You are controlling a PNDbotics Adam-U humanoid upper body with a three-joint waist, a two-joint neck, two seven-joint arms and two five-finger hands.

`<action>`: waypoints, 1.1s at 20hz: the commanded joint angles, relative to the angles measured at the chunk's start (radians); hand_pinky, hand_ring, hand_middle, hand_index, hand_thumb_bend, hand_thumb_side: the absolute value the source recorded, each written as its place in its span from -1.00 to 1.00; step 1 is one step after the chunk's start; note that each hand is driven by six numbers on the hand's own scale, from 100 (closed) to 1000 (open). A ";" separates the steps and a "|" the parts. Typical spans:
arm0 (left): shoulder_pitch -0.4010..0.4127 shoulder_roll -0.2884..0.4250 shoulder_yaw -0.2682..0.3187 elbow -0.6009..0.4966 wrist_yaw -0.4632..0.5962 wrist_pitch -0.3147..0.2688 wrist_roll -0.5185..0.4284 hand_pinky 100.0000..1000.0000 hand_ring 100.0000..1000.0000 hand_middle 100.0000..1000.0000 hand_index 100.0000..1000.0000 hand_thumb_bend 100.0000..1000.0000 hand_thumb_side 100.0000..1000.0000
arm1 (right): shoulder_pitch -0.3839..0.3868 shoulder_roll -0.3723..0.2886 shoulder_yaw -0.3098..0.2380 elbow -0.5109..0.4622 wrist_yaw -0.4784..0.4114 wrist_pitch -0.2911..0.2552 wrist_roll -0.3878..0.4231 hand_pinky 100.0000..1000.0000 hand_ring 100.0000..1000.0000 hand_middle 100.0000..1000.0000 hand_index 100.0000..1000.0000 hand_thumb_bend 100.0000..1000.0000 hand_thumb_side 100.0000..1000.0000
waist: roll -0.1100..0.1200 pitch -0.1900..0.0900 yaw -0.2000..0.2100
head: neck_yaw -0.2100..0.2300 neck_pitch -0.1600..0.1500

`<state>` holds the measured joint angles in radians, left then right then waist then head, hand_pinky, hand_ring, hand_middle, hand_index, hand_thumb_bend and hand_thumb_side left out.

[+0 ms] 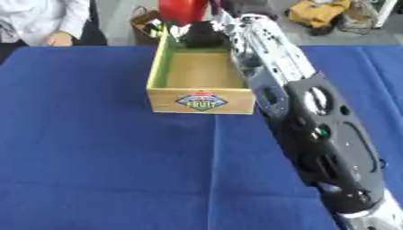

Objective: Pick up objects on the table and place them in the box.

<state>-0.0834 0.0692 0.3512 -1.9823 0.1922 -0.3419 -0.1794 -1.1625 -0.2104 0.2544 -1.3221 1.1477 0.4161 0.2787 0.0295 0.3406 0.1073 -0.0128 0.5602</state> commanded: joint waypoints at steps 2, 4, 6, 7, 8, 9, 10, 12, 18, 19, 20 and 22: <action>-0.003 0.009 -0.002 -0.018 0.002 -0.002 -0.005 -0.50 -0.44 -0.16 0.49 -0.39 0.23 | -0.042 0.019 -0.026 0.085 0.035 -0.019 -0.045 0.53 0.66 -0.28 -0.05 -1.00 0.06 | 0.002 -0.017 0.004 | -0.005 -0.011; -0.003 0.009 -0.002 -0.018 0.002 -0.002 -0.006 -0.50 -0.44 -0.16 0.49 -0.39 0.23 | -0.049 0.023 -0.036 0.133 0.037 -0.033 -0.073 0.50 0.64 -0.27 -0.04 -1.00 0.08 | 0.003 -0.016 0.005 | -0.006 -0.012; -0.004 0.009 -0.003 -0.018 0.003 -0.002 -0.007 -0.50 -0.44 -0.16 0.49 -0.39 0.23 | -0.053 0.030 -0.058 0.182 0.057 -0.017 -0.093 0.47 0.62 -0.25 -0.03 -1.00 0.10 | 0.002 -0.014 0.009 | -0.009 -0.014; -0.004 0.010 -0.003 -0.018 0.003 -0.002 -0.007 -0.50 -0.44 -0.16 0.49 -0.39 0.23 | -0.056 0.031 -0.065 0.208 0.071 -0.003 -0.094 0.46 0.62 -0.24 -0.02 -1.00 0.11 | 0.001 -0.014 0.010 | -0.009 -0.014; -0.004 0.009 -0.004 -0.018 0.003 -0.002 -0.008 -0.50 -0.44 -0.16 0.49 -0.39 0.23 | -0.060 0.033 -0.067 0.232 0.085 0.010 -0.095 0.45 0.62 -0.23 -0.02 -1.00 0.11 | 0.001 -0.013 0.011 | -0.009 -0.015; -0.004 0.009 -0.004 -0.018 0.004 -0.002 -0.009 -0.50 -0.44 -0.16 0.49 -0.39 0.23 | -0.066 0.037 -0.068 0.258 0.101 0.019 -0.095 0.45 0.62 -0.23 -0.02 -1.00 0.11 | 0.001 -0.013 0.011 | -0.009 -0.015; -0.004 0.009 -0.005 -0.018 0.004 -0.001 -0.010 -0.50 -0.44 -0.16 0.49 -0.39 0.23 | -0.073 0.041 -0.070 0.284 0.117 0.023 -0.098 0.45 0.62 -0.23 -0.02 -1.00 0.11 | 0.001 -0.012 0.011 | -0.009 -0.015; -0.004 0.010 -0.005 -0.018 0.004 -0.003 -0.011 -0.50 -0.44 -0.16 0.49 -0.39 0.23 | -0.088 0.046 -0.074 0.336 0.149 0.022 -0.087 0.42 0.60 -0.21 -0.03 -1.00 0.14 | 0.001 -0.011 0.014 | -0.010 -0.014; -0.001 0.010 -0.008 -0.018 0.007 -0.004 -0.015 -0.50 -0.44 -0.16 0.49 -0.39 0.24 | -0.137 0.077 -0.102 0.490 0.243 -0.011 -0.036 0.42 0.62 -0.16 0.09 -1.00 0.18 | 0.001 -0.012 0.023 | -0.016 -0.016; 0.000 0.010 -0.008 -0.018 0.007 -0.004 -0.016 -0.50 -0.44 -0.16 0.49 -0.39 0.24 | -0.143 0.083 -0.111 0.514 0.258 -0.016 -0.029 0.42 0.62 -0.14 0.13 -1.00 0.17 | 0.001 -0.013 0.023 | -0.017 -0.017; 0.000 0.010 -0.008 -0.018 0.008 -0.003 -0.017 -0.50 -0.44 -0.16 0.49 -0.39 0.24 | -0.150 0.090 -0.120 0.537 0.273 -0.020 -0.025 0.43 0.63 -0.13 0.16 -1.00 0.18 | 0.001 -0.013 0.023 | -0.017 -0.016; 0.000 0.009 -0.009 -0.018 0.008 -0.002 -0.018 -0.50 -0.44 -0.16 0.49 -0.39 0.23 | -0.157 0.103 -0.138 0.568 0.302 -0.031 -0.018 0.49 0.70 -0.04 0.30 -1.00 0.21 | 0.001 -0.013 0.022 | -0.019 -0.016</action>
<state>-0.0805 0.0691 0.3435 -1.9823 0.1965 -0.3432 -0.1928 -1.2886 -0.1093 0.1309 -0.7646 1.4255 0.3914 0.2554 0.0287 0.3465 0.1284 -0.0285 0.5525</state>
